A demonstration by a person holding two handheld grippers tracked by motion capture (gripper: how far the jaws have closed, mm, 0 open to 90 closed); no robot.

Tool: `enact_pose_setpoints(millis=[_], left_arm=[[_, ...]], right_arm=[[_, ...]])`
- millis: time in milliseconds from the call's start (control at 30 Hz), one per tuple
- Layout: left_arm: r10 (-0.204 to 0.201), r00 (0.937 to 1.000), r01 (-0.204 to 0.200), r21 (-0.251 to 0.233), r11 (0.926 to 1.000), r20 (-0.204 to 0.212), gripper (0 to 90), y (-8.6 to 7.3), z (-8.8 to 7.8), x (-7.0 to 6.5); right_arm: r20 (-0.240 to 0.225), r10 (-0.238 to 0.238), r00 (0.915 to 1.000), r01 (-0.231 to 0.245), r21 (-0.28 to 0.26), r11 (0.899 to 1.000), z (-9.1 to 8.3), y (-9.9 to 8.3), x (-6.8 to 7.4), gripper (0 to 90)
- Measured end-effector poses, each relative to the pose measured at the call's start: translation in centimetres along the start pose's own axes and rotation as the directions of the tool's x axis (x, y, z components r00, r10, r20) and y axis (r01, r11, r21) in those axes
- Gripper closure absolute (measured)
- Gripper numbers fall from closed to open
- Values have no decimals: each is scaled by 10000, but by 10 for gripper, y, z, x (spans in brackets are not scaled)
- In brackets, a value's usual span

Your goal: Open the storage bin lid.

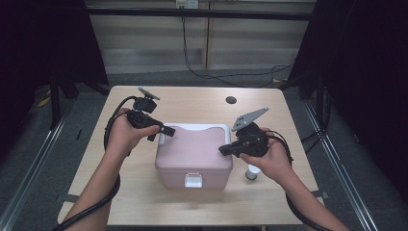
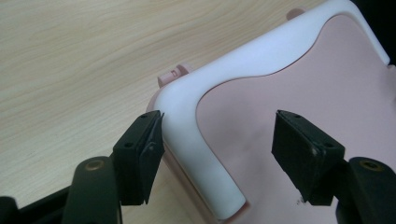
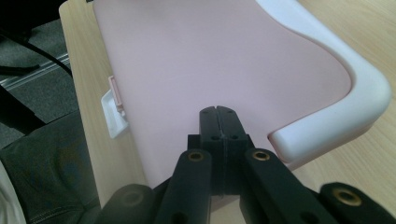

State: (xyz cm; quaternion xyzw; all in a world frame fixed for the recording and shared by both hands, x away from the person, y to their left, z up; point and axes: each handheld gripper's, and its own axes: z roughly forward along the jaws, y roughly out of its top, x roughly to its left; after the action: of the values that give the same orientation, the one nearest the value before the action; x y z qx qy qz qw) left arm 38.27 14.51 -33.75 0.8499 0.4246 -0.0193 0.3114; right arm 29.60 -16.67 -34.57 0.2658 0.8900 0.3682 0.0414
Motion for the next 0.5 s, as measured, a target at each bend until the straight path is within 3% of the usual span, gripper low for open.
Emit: enact_pose_setpoints(millis=[500], left_arm=[[-342, 9993, 342, 11, 9994, 162, 351, -4, 6, 8]], right_arm=[[92, -119, 9999, 118, 145, 9998, 1, 3, 1, 900]])
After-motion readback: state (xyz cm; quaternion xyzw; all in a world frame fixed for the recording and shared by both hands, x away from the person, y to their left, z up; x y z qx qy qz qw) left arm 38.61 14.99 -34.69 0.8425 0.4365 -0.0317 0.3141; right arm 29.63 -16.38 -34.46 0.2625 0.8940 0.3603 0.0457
